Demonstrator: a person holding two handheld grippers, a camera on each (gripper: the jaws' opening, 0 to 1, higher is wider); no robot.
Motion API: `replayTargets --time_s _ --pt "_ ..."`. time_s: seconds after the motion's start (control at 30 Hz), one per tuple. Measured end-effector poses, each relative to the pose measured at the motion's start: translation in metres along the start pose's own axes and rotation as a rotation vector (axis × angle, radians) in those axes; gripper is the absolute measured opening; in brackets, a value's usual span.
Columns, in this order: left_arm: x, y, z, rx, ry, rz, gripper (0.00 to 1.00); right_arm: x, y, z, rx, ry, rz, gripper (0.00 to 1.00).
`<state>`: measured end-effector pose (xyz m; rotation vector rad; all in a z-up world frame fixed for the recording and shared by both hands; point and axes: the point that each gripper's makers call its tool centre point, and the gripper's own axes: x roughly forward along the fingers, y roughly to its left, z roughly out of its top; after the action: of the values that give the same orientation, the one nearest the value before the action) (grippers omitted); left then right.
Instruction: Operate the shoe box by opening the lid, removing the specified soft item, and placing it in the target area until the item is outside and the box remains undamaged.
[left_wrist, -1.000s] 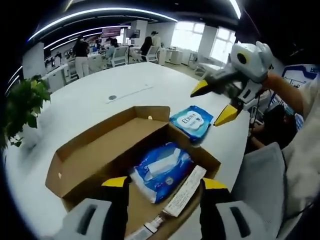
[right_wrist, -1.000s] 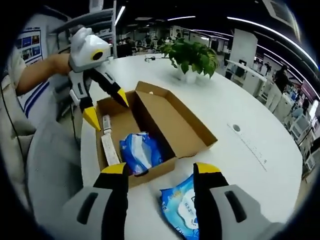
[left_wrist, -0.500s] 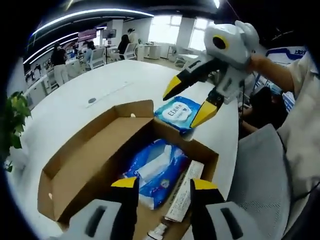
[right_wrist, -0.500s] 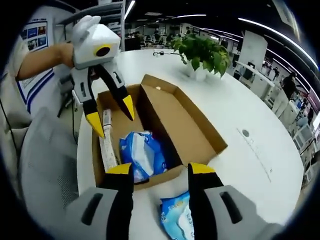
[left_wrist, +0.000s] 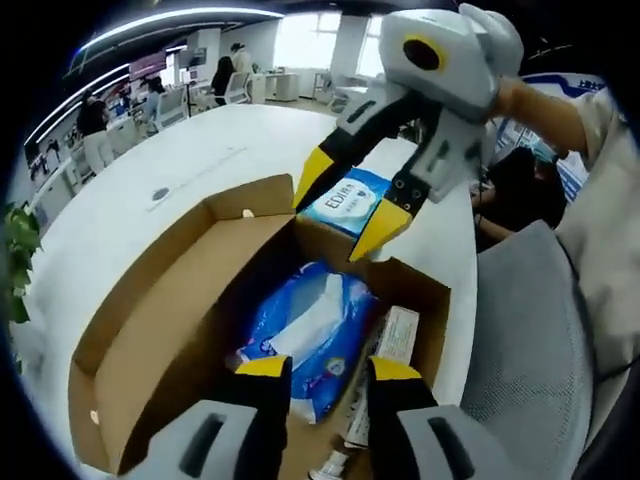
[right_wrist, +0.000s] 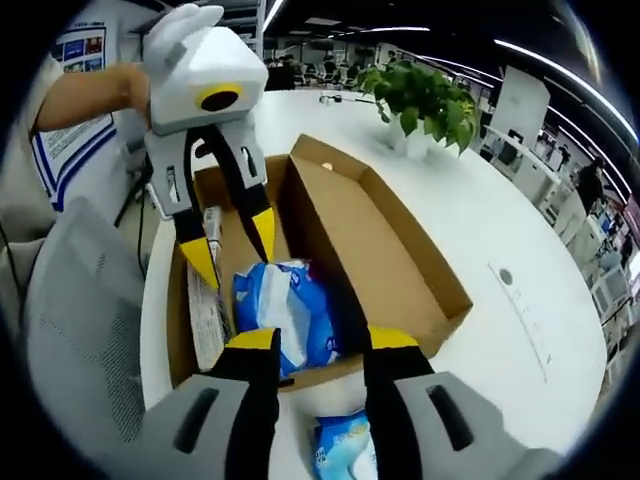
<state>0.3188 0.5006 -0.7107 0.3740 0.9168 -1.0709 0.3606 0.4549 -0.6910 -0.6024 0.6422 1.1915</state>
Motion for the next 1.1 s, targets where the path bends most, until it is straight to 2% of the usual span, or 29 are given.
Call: replayTargets --time_s 0.1,0.13,0.53,0.73,0.93,1.1 --pt "0.004 -0.001 0.000 0.013 0.013 -0.013 0.27 0.008 0.001 -0.001 -0.018 0.012 0.002 0.25" --pt "0.006 -0.002 -0.002 0.006 0.034 -0.020 0.26 0.011 0.001 -0.002 -0.021 0.015 0.003 0.25" --pt "0.022 -0.001 -0.004 0.034 0.069 -0.060 0.20 0.034 0.003 -0.010 -0.025 0.060 0.021 0.20" --pt "0.028 0.000 -0.008 0.082 0.097 -0.071 0.20 0.045 0.002 -0.013 -0.015 0.072 0.016 0.17" --pt "0.032 0.000 -0.010 0.103 0.110 -0.081 0.14 0.056 0.004 -0.016 -0.017 0.085 0.018 0.09" --pt "0.030 -0.001 -0.011 0.097 0.113 -0.080 0.08 0.056 0.005 -0.016 -0.010 0.083 0.022 0.02"
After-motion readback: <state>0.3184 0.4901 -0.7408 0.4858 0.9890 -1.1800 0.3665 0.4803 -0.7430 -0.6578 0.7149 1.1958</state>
